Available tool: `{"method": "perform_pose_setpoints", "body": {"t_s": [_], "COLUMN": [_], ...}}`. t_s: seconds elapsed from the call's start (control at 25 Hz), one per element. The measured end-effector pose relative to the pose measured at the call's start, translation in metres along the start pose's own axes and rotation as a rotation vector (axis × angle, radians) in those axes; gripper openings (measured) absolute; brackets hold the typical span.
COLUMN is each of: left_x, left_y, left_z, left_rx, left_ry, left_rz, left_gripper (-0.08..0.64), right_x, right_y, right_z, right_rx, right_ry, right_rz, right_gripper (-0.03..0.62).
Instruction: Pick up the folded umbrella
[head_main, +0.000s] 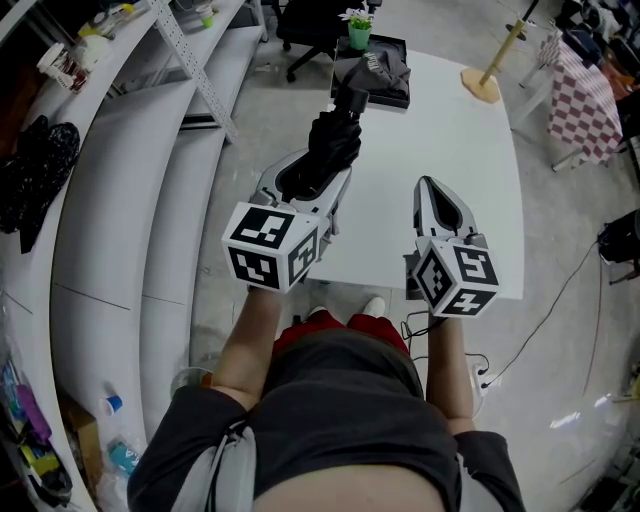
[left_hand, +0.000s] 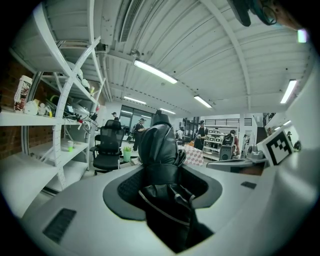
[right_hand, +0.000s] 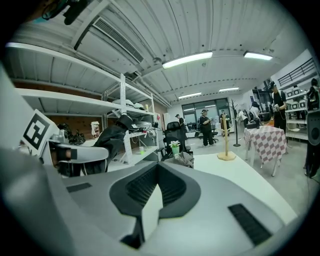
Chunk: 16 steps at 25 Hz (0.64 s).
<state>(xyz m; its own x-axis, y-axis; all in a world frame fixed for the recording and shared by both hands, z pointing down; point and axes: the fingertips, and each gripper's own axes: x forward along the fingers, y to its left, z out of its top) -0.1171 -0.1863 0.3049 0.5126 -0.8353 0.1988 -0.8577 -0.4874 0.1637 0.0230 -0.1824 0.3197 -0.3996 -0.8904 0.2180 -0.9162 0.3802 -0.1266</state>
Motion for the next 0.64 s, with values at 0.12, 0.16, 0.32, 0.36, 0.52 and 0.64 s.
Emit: {"method": "perform_pose_setpoints", "body": {"t_s": [0.12, 0.16, 0.32, 0.36, 0.52, 0.64], "left_x": [0.001, 0.0, -0.018, -0.022, -0.028, -0.032], "left_y": [-0.001, 0.0, 0.017, 0.02, 0.026, 0.028], "left_z": [0.001, 0.001, -0.003, -0.003, -0.003, -0.003], "left_rx": [0.002, 0.002, -0.002, -0.002, -0.005, -0.008], "left_ry": [0.0, 0.0, -0.003, -0.004, -0.007, -0.009], "left_rz": [0.002, 0.002, 0.001, 0.001, -0.001, -0.002], "left_gripper": [0.207, 0.207, 0.207, 0.207, 0.207, 0.207], "right_x": [0.001, 0.002, 0.006, 0.006, 0.007, 0.006], "right_y": [-0.002, 0.0, 0.024, 0.028, 0.035, 0.038], "right_z": [0.001, 0.001, -0.006, -0.006, -0.007, -0.008], "right_rx": [0.001, 0.001, -0.002, -0.003, -0.002, 0.0], "right_ry": [-0.001, 0.0, 0.0, 0.0, -0.001, 0.0], "right_rz": [0.004, 0.006, 0.009, 0.009, 0.005, 0.002], "right_gripper": [0.017, 0.018, 0.017, 0.017, 0.017, 0.018]}}
